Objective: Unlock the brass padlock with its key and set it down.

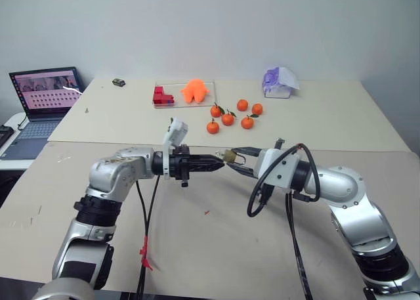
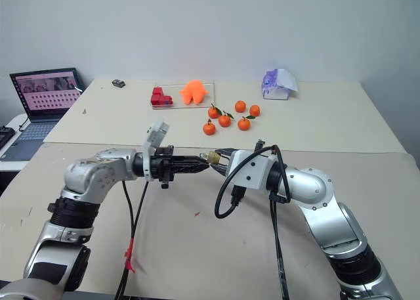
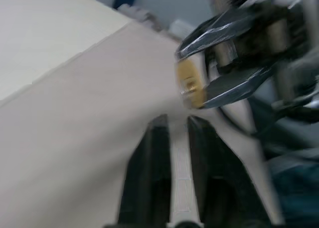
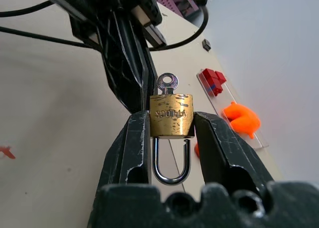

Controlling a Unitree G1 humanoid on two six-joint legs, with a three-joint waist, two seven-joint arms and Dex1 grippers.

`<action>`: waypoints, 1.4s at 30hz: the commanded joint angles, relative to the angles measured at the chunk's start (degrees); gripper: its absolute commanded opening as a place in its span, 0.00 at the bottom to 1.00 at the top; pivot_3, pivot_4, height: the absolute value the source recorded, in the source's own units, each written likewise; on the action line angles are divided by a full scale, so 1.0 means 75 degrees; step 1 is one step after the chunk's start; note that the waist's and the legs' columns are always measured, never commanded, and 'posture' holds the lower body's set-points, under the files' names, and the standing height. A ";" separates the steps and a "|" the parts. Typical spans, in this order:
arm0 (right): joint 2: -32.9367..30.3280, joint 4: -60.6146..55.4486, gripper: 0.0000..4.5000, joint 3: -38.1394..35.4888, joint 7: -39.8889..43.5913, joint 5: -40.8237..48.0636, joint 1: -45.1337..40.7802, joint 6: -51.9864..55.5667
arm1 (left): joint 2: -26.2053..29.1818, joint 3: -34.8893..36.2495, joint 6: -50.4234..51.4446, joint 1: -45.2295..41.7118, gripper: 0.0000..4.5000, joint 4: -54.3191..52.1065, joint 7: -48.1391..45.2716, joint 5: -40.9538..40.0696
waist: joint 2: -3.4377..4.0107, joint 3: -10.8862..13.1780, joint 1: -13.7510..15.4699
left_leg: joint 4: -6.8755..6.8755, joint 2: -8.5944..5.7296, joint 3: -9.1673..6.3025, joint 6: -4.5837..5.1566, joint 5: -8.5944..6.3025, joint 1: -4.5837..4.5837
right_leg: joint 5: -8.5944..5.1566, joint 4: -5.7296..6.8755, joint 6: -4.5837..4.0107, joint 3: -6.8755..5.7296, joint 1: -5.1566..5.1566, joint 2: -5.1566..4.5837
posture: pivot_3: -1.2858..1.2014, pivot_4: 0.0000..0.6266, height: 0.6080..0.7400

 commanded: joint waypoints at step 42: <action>-0.0010 -0.0685 0.20 -0.0003 -0.0084 0.0026 -0.0306 0.0297 | -0.0303 0.0223 0.0775 -0.0726 0.58 0.0354 0.0453 -0.0418 | 0.0008 -0.0005 0.0020 | -0.0001 -0.0007 -0.0007 -0.0006 0.0003 -0.0003 | 0.0001 -0.0003 -0.0002 0.0001 -0.0001 -0.0002 | 0.52 0.24 0.61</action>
